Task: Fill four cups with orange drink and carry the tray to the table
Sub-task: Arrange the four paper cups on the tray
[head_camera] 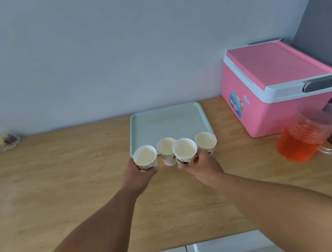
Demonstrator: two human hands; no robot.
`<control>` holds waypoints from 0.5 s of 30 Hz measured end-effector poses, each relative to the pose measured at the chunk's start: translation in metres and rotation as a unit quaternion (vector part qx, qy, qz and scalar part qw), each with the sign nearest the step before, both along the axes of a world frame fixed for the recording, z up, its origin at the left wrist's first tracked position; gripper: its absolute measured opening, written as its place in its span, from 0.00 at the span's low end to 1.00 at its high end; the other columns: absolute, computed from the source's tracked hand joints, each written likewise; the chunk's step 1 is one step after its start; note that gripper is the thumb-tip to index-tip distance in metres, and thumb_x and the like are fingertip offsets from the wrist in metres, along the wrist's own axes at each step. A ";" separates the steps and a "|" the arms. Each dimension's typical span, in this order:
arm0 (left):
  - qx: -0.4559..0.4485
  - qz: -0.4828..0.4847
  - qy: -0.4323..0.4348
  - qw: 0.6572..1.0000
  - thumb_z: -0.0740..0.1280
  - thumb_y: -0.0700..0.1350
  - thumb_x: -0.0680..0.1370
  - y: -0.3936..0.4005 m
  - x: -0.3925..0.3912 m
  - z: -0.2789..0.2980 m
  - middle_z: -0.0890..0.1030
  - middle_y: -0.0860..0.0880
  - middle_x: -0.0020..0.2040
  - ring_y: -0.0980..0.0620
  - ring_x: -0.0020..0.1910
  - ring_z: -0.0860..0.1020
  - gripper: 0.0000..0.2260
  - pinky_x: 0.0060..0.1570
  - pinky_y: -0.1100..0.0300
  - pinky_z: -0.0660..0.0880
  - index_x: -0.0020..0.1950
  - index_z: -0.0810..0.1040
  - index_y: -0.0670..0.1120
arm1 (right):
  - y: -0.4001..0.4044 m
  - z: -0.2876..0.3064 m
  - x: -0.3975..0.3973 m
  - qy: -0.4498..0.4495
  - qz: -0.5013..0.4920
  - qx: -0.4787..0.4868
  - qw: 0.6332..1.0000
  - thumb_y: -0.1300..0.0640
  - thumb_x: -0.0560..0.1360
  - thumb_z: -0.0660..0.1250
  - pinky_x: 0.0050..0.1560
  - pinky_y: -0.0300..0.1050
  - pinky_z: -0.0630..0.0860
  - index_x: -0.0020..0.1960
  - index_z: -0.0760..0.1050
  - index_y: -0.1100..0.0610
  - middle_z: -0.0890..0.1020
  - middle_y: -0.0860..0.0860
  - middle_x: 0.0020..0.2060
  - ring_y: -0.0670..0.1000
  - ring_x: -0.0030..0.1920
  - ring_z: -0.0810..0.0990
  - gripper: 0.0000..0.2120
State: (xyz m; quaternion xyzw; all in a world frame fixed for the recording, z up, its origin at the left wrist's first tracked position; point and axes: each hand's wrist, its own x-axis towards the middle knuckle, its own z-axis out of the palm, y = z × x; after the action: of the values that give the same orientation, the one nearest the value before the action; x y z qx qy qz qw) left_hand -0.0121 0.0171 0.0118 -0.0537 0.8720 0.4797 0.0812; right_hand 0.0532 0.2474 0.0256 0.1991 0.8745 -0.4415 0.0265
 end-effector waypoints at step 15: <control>-0.011 -0.006 0.040 0.999 0.79 0.54 0.64 0.017 -0.034 0.060 0.82 0.57 0.54 0.53 0.54 0.80 0.31 0.48 0.57 0.76 0.65 0.74 0.55 | 0.036 0.057 -0.048 0.047 0.005 0.026 0.999 0.36 0.69 0.77 0.52 0.49 0.79 0.58 0.76 0.51 0.78 0.42 0.44 0.51 0.51 0.82 0.26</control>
State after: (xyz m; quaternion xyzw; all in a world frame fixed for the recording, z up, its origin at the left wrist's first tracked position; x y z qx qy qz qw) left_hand -0.0456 0.0338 0.0714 -0.0300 0.8802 0.4711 0.0483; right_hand 0.0055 0.2835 0.0825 0.1746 0.8869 -0.4273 -0.0178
